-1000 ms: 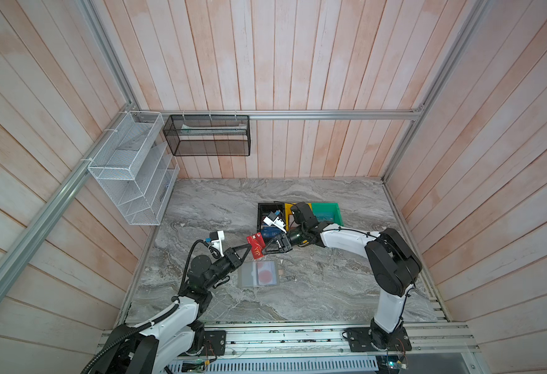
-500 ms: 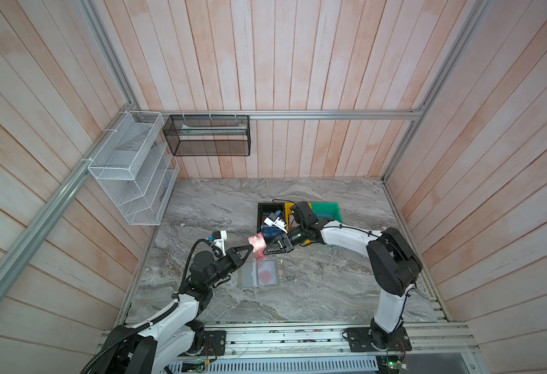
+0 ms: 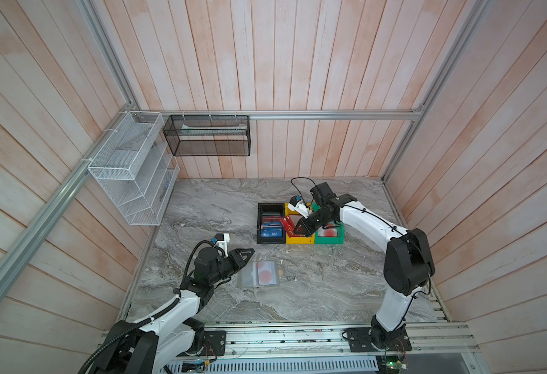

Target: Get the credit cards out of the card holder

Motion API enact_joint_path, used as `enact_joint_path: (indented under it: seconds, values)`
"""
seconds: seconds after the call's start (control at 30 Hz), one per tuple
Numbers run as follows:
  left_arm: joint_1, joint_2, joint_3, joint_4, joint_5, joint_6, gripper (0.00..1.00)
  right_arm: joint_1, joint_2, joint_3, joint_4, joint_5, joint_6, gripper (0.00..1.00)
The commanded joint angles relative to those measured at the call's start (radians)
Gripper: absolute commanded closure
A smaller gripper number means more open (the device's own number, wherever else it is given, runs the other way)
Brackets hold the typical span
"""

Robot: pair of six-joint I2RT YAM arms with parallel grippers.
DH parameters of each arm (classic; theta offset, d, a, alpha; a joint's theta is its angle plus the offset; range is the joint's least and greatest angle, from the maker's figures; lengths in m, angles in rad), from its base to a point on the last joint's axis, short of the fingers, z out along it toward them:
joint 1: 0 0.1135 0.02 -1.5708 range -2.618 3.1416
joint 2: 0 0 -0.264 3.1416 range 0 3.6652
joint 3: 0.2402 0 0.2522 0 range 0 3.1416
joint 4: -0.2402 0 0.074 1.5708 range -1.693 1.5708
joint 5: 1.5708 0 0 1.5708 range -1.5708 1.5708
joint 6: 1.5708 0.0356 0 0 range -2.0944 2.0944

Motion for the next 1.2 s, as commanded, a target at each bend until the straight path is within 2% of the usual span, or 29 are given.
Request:
enact_joint_path:
  seconds: [0.0,0.13,0.4,0.67,1.17]
  values:
    - [0.001,0.037,0.032,-0.010,0.029,0.026,0.63,0.010,-0.024,0.053,-0.118,0.292,-0.112,1.00]
    - [0.001,0.066,0.032,0.012,0.034,0.016,0.63,0.024,0.007,0.096,-0.134,0.421,-0.156,1.00]
    - [0.001,0.076,0.041,-0.009,0.038,0.028,0.63,0.088,0.084,0.098,-0.125,0.593,-0.281,1.00]
    - [0.001,0.092,0.033,0.001,0.035,0.025,0.63,0.127,0.149,0.117,-0.121,0.617,-0.311,1.00]
    - [0.001,0.111,0.022,0.005,0.034,0.028,0.63,0.167,0.175,0.053,-0.087,0.677,-0.346,1.00]
